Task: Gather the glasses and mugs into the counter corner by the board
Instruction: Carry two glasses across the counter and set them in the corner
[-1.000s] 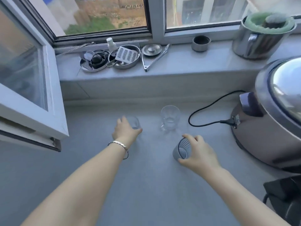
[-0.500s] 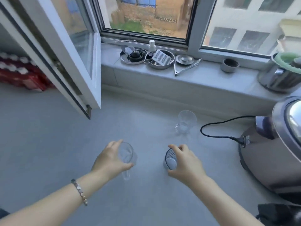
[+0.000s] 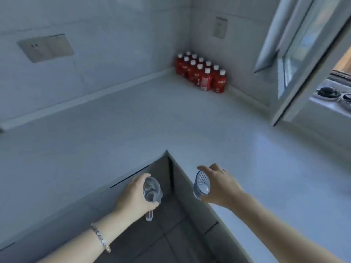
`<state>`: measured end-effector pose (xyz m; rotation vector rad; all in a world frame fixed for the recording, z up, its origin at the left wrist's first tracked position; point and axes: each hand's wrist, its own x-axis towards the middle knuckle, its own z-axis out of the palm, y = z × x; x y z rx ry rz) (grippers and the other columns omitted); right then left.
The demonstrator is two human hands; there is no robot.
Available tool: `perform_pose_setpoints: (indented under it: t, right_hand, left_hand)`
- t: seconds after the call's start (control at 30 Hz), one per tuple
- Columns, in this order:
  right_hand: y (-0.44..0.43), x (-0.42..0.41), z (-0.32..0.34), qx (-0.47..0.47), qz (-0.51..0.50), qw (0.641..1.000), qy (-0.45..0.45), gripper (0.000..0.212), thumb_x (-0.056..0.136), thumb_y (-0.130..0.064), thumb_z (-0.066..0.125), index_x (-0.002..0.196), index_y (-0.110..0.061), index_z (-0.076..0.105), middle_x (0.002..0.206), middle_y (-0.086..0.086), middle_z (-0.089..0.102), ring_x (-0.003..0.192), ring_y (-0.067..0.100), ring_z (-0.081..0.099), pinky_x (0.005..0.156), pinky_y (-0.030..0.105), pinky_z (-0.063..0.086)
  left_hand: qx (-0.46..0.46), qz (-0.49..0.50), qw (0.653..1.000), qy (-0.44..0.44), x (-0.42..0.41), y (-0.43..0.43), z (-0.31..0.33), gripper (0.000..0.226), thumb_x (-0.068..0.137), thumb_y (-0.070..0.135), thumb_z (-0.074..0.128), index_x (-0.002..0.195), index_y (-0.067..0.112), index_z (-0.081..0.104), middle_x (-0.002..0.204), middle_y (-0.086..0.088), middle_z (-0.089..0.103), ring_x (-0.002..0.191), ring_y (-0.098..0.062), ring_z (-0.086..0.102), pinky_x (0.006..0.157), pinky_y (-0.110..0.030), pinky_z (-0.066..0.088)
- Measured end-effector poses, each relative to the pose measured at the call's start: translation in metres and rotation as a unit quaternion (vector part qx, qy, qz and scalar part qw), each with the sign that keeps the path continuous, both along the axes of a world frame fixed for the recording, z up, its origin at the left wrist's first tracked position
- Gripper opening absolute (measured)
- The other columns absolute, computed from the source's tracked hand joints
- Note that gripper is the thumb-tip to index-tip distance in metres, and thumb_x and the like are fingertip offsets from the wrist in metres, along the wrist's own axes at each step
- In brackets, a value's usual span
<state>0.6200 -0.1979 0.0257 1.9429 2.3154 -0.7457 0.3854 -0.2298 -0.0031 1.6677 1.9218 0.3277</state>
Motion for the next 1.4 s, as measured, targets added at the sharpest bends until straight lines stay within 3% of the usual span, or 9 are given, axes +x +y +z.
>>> perform_pose_setpoints:
  t: [0.1,0.3,0.43,0.93,1.03,1.13,1.2,1.27,1.4]
  right_hand:
    - [-0.002,-0.093,0.006,0.006,0.051,0.999,0.006,0.077,0.072,-0.040,0.067,0.140,-0.038,0.030,0.129,-0.003,0.044,0.116,0.021,0.051,0.076,0.027,0.045]
    - [-0.006,-0.261,0.015,-0.009,0.173,0.985,0.010,0.081,0.070,-0.041,0.069,0.141,-0.035,0.029,0.131,0.001,0.044,0.114,0.024,0.054,0.086,0.032,0.050]
    - [-0.005,-0.358,0.016,-0.014,0.248,0.969,0.012,0.081,0.071,-0.044,0.069,0.141,-0.035,0.028,0.129,0.001,0.044,0.111,0.024,0.055,0.086,0.031,0.048]
    - [0.055,-0.643,-0.006,-0.034,0.429,0.902,0.004,0.081,0.071,-0.039,0.069,0.142,-0.035,0.029,0.133,-0.002,0.043,0.121,0.020,0.051,0.096,0.030,0.046]
    - [0.063,-0.690,-0.012,-0.047,0.451,0.891,0.002,0.083,0.071,-0.037,0.071,0.142,-0.035,0.028,0.134,-0.002,0.042,0.121,0.020,0.050,0.096,0.030,0.046]
    - [0.067,-0.728,-0.018,-0.053,0.459,0.887,-0.003,0.084,0.071,-0.035,0.072,0.142,-0.035,0.028,0.134,-0.002,0.041,0.122,0.020,0.049,0.096,0.031,0.046]
    - [0.067,-0.750,-0.024,-0.055,0.457,0.888,-0.004,0.083,0.072,-0.035,0.072,0.142,-0.035,0.028,0.134,-0.002,0.041,0.122,0.020,0.049,0.095,0.030,0.047]
    - [0.063,-0.769,-0.031,-0.057,0.447,0.893,-0.004,0.083,0.072,-0.035,0.071,0.142,-0.036,0.027,0.135,-0.003,0.041,0.122,0.019,0.049,0.095,0.030,0.047]
    - [0.047,-0.801,-0.043,-0.057,0.399,0.915,0.002,0.082,0.073,-0.038,0.068,0.143,-0.036,0.025,0.135,-0.005,0.041,0.121,0.017,0.049,0.094,0.027,0.046]
  left_hand:
    - [0.005,0.061,0.998,0.012,-0.088,-0.038,0.008,0.079,0.061,0.036,0.081,0.130,0.032,0.042,0.133,0.012,0.048,0.113,-0.015,0.057,0.090,-0.029,0.049]
    - [0.016,0.172,0.985,0.022,-0.235,-0.105,0.017,0.074,0.063,0.035,0.081,0.127,0.031,0.045,0.131,0.012,0.049,0.112,-0.013,0.056,0.084,-0.024,0.044]
    - [0.019,0.248,0.968,0.028,-0.313,-0.131,0.018,0.079,0.065,0.035,0.079,0.133,0.029,0.040,0.139,0.011,0.045,0.120,-0.014,0.052,0.094,-0.027,0.045]
    - [-0.016,0.397,0.916,0.063,-0.554,-0.109,0.011,0.082,0.070,0.037,0.072,0.141,0.027,0.032,0.146,0.009,0.037,0.130,-0.017,0.044,0.101,-0.033,0.045]
    - [-0.028,0.423,0.903,0.065,-0.606,-0.105,0.007,0.061,0.057,0.040,0.071,0.113,0.029,0.051,0.121,0.005,0.056,0.115,-0.025,0.053,0.088,-0.039,0.052]
    - [-0.033,0.432,0.899,0.069,-0.656,-0.102,-0.007,0.045,0.048,0.041,0.070,0.084,0.029,0.045,0.087,0.005,0.056,0.093,-0.029,0.058,0.073,-0.040,0.052]
    - [-0.031,0.418,0.904,0.085,-0.683,-0.095,-0.011,0.047,0.054,0.035,0.075,0.091,0.020,0.051,0.089,0.003,0.054,0.095,-0.031,0.056,0.074,-0.039,0.048]
    - [-0.036,0.390,0.915,0.101,-0.707,-0.087,-0.014,0.057,0.062,0.030,0.077,0.111,0.015,0.053,0.107,0.000,0.057,0.105,-0.029,0.052,0.084,-0.037,0.045]
    - [-0.067,0.328,0.937,0.105,-0.752,-0.074,-0.028,0.071,0.074,0.028,0.073,0.134,0.012,0.040,0.131,-0.005,0.049,0.122,-0.027,0.043,0.100,-0.032,0.039]
